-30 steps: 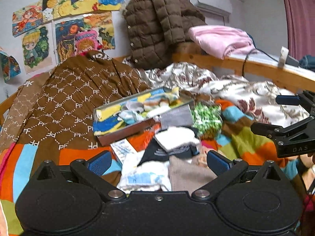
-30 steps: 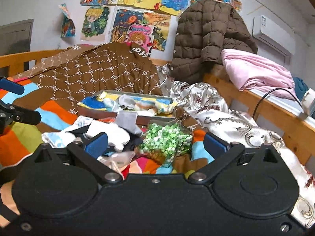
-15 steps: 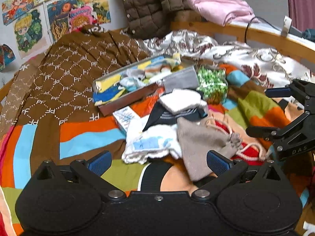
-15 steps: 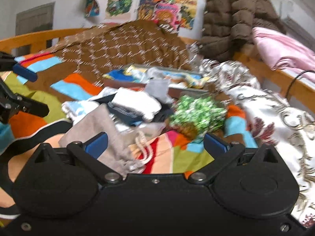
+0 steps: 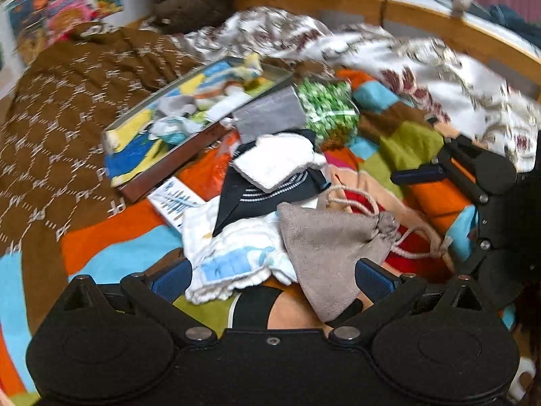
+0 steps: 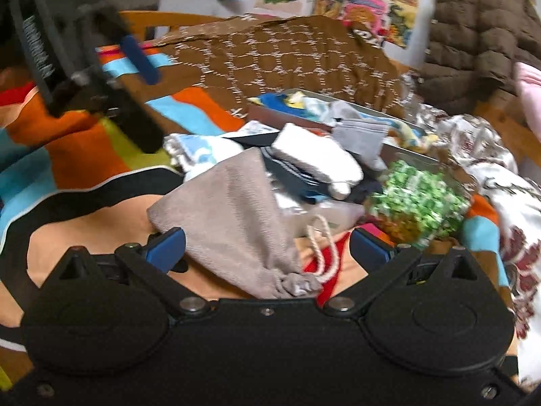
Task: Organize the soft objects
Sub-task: 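Move both open tools down over the pile toward a white cloth and grey pouch, then grasp the white blue-trimmed cloth with the left tool while the right tool grasps the grey linen pouch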
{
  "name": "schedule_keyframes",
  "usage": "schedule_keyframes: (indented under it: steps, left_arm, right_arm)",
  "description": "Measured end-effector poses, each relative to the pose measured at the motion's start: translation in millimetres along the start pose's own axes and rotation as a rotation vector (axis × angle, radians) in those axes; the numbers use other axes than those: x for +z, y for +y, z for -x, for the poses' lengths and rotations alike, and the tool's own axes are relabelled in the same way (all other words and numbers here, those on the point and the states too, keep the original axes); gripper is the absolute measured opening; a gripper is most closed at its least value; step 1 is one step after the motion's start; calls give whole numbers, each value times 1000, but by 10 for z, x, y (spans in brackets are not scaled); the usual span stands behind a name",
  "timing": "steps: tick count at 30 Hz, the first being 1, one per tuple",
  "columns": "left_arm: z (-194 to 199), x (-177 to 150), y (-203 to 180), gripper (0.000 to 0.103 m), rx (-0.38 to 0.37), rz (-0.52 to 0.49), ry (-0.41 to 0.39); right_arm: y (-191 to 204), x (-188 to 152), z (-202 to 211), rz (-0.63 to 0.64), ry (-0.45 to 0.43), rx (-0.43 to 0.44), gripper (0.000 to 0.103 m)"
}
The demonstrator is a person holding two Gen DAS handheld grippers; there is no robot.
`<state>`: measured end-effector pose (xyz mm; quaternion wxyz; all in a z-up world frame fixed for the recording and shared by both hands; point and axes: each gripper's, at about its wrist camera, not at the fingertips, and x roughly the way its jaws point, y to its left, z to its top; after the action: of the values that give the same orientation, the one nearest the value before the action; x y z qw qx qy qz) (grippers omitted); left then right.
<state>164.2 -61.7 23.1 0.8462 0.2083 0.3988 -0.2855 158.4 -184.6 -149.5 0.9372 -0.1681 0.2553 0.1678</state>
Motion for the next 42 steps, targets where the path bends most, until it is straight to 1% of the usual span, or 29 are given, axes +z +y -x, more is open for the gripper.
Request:
schedule_keyframes:
  steps: [2,4,7,12,21,25,28,33,35,36,39,40,42]
  left_arm:
    - [-118,25,8,102,-7,-39,22]
    - [-199,23,68,102,-21,-28,30]
    - [-260,46,204,102,-40,48,40]
    - [-303,91,391,100,-65,164,35]
    - [-513,46,622,93,-93,329,102]
    - [-619,48,712,84,-127,418,137]
    - [-663,61,744,81,-137,465,144]
    - [-711,99,745,72,-154,481,155]
    - [-726,92,753,65,-159,489,161]
    - [-725,90,750,64,-158,486,162]
    - [-700,84,721,53,-151,473,152]
    - [-687,80,708,48,-142,469,148]
    - [-673,69,709,45,-136,468,142]
  right_arm:
    - [1,11,-67,15,-2,15,102]
    - [5,16,-98,21,-1,27,102]
    - [7,8,-154,22,2,38,102]
    - [-3,-14,-216,10,14,55,101]
    - [-34,-54,-288,-6,25,65,89]
    - [-57,-46,-288,-16,30,62,76]
    - [-68,-49,-292,-16,32,60,71]
    - [-66,-56,-317,-14,44,59,66]
    - [-69,-73,-327,-13,47,59,63]
    - [-70,-73,-328,-13,48,58,61]
    - [-87,-75,-325,-17,50,54,55]
    - [-94,-77,-325,-21,51,51,53]
    - [-104,-75,-323,-25,53,44,52]
